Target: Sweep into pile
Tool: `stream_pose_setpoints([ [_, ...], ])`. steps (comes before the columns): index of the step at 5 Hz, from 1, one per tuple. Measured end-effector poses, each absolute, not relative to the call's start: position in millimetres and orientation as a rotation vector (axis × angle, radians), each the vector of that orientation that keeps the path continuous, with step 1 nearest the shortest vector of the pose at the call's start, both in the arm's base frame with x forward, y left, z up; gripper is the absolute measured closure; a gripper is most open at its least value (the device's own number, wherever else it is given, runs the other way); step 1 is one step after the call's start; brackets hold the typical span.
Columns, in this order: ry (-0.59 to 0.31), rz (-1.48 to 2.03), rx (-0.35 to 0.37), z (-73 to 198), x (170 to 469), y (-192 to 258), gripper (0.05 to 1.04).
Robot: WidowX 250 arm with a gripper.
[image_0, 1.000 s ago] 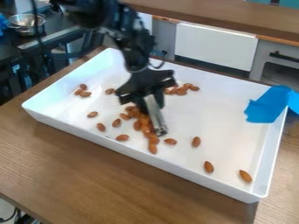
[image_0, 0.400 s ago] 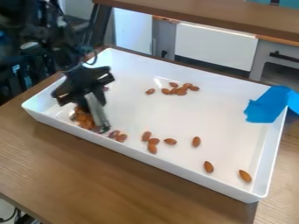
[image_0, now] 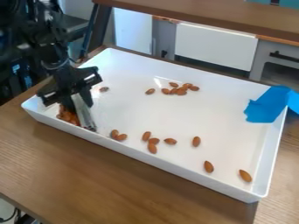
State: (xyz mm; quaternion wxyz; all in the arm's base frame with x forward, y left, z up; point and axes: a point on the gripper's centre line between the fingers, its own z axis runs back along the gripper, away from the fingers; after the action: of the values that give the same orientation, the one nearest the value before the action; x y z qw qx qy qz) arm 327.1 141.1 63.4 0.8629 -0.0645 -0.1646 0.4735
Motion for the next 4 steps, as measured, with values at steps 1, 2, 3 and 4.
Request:
stream_pose_setpoints([
  [1,-0.333,1.031,-0.205,85.7,351.3,115.1,0.709],
  [2,-0.343,0.973,-0.263,111.5,383.5,54.5,0.709],
  [3,-0.338,0.931,-0.256,110.5,403.6,13.1,0.709],
  [4,-0.329,0.797,-0.249,104.0,416.4,-40.1,0.709],
])
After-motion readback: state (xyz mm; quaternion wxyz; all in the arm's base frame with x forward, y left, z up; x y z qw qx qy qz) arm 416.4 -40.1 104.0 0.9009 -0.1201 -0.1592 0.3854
